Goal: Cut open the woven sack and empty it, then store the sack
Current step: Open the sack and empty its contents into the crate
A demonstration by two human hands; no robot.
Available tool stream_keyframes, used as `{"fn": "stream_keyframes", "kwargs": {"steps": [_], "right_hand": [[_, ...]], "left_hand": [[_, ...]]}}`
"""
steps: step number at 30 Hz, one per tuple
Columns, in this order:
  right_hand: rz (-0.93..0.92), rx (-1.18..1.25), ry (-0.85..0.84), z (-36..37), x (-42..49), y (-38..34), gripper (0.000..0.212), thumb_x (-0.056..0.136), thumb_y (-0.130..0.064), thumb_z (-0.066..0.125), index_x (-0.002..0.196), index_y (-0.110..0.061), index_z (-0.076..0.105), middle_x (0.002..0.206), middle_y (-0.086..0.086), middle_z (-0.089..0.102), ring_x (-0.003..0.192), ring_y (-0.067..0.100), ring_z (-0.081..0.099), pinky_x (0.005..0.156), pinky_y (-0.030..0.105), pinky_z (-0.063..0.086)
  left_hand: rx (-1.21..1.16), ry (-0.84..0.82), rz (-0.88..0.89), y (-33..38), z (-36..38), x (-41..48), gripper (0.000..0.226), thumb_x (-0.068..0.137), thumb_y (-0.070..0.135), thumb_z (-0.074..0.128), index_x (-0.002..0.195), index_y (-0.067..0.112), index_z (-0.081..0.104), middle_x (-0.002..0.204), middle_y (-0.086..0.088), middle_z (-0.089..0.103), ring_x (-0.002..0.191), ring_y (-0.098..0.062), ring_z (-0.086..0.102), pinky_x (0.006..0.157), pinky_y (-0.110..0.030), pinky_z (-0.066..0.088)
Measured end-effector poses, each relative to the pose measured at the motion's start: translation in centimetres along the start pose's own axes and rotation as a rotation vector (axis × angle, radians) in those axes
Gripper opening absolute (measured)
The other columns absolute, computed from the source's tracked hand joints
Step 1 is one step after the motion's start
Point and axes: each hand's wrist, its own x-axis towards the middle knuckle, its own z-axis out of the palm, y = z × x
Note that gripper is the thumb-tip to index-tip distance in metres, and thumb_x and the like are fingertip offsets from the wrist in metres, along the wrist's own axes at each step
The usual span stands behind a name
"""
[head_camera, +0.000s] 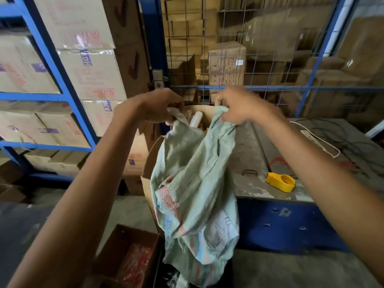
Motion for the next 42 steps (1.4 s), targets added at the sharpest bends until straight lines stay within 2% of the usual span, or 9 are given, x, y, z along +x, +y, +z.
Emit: {"fn": "stream_keyframes", "kwargs": {"steps": [3,8,11,13,19,25,30,38,42], "right_hand": [[0.040,0.397,-0.070,0.4,-1.1,-0.5,0.012,0.078,-0.016,0.078,0.088,-0.018,0.072,0.098,0.004,0.071,0.094,0.021,0.068,0.085,0.042,0.057],[0.127,1.107,-0.172,1.2,-1.9,-1.0,0.013,0.084,-0.022,0.076,0.096,-0.019,0.071,0.102,0.001,0.070,0.102,0.018,0.066,0.092,0.035,0.050],[0.112,1.393,-0.244,1.8,-2.3,-0.8,0.020,0.089,-0.025,0.071,0.106,-0.014,0.070,0.112,0.010,0.069,0.106,0.023,0.066,0.097,0.040,0.050],[0.131,1.374,-0.171,2.4,-2.5,-0.7,0.025,0.089,-0.029,0.070,0.109,-0.016,0.067,0.115,0.007,0.069,0.106,0.021,0.066,0.097,0.040,0.052],[0.029,0.642,0.656,7.5,-7.9,-1.4,0.016,0.087,-0.025,0.069,0.100,-0.016,0.064,0.096,-0.005,0.059,0.089,0.011,0.059,0.076,0.021,0.049],[0.209,0.617,-0.430,12.7,-11.5,-0.2,0.088,0.068,-0.060,0.079,0.139,-0.029,0.037,0.134,-0.005,0.051,0.120,0.017,0.054,0.097,0.034,0.048],[0.252,0.576,-0.232,13.8,-11.2,0.7,0.083,0.071,-0.020,0.085,0.136,-0.025,0.033,0.128,0.000,0.052,0.119,0.022,0.055,0.095,0.036,0.049],[0.226,0.984,0.218,7.5,-7.6,0.8,0.050,0.073,0.000,0.079,0.114,-0.025,0.064,0.115,0.002,0.072,0.103,0.015,0.070,0.092,0.038,0.057],[0.224,1.040,0.279,7.2,-5.1,-0.3,0.039,0.077,-0.006,0.077,0.107,-0.024,0.060,0.107,0.003,0.073,0.102,0.018,0.070,0.094,0.046,0.056]], "left_hand": [[-0.381,0.231,0.236,-0.8,2.8,0.0,0.027,0.077,0.003,0.083,0.098,0.017,0.074,0.094,-0.001,0.074,0.089,-0.016,0.072,0.078,-0.032,0.058],[-1.021,0.286,0.130,-0.2,7.9,-0.8,0.044,0.076,0.008,0.083,0.118,0.011,0.069,0.108,-0.005,0.075,0.100,-0.016,0.071,0.089,-0.030,0.059],[-1.280,0.211,0.003,0.9,10.7,-1.0,0.024,0.094,0.018,0.063,0.079,0.026,0.081,0.081,0.006,0.079,0.077,-0.008,0.074,0.073,-0.020,0.059],[-1.349,0.202,-0.081,1.4,12.1,-1.1,0.044,0.099,0.020,0.053,0.063,0.024,0.078,0.065,0.008,0.074,0.060,-0.003,0.069,0.063,-0.017,0.055],[-1.429,0.470,-0.290,1.8,13.3,-0.1,0.051,0.094,0.038,0.068,0.103,-0.012,0.067,0.099,-0.023,0.071,0.089,-0.031,0.068,0.092,-0.051,0.057],[-1.432,0.604,-0.397,1.5,13.0,1.0,0.050,0.092,0.041,0.070,0.095,-0.009,0.068,0.087,-0.018,0.071,0.080,-0.026,0.068,0.083,-0.046,0.060],[-1.427,0.645,-0.421,0.9,13.7,1.0,0.042,0.093,0.042,0.069,0.081,0.001,0.065,0.075,-0.011,0.065,0.071,-0.021,0.062,0.071,-0.037,0.056],[-1.230,0.256,-0.098,1.4,14.6,-1.3,0.072,0.091,0.069,0.048,0.135,0.013,0.058,0.128,-0.010,0.067,0.118,-0.010,0.063,0.104,-0.039,0.052],[-1.176,0.097,0.135,3.1,14.9,-1.9,0.063,0.077,0.021,0.084,0.131,0.006,0.056,0.121,0.000,0.071,0.115,-0.003,0.067,0.094,-0.025,0.057]]}}
